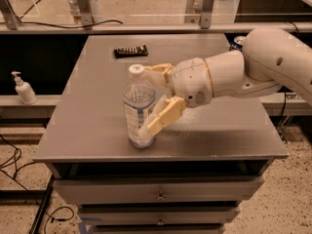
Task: Move blue plastic bottle near rxbar chocolate
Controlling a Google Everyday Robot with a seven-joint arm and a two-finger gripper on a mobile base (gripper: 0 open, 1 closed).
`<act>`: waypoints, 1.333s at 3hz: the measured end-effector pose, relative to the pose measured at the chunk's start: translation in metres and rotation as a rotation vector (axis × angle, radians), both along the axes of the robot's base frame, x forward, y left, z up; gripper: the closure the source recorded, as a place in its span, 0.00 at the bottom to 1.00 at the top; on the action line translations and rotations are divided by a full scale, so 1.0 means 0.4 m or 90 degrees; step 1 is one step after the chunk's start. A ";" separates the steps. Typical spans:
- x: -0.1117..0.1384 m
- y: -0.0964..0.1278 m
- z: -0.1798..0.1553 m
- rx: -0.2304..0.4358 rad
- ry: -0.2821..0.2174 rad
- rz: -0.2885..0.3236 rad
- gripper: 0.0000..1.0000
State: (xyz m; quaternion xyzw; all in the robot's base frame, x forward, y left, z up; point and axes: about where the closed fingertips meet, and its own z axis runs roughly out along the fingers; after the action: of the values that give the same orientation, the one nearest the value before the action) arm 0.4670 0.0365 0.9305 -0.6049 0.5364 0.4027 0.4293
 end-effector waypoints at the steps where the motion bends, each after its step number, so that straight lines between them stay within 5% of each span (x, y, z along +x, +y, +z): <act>1: -0.006 0.012 -0.020 0.027 0.001 0.011 0.17; 3: 0.016 -0.033 0.011 0.019 -0.024 0.002 0.64; 4: 0.063 -0.052 0.110 0.001 -0.055 -0.021 0.87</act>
Offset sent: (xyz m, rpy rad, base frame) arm 0.0046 -0.0194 -0.0159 0.0631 -0.0173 0.0032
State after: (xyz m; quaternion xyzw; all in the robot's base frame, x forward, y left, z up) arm 0.4923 0.0156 0.9744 -0.6126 0.5268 0.3697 0.4589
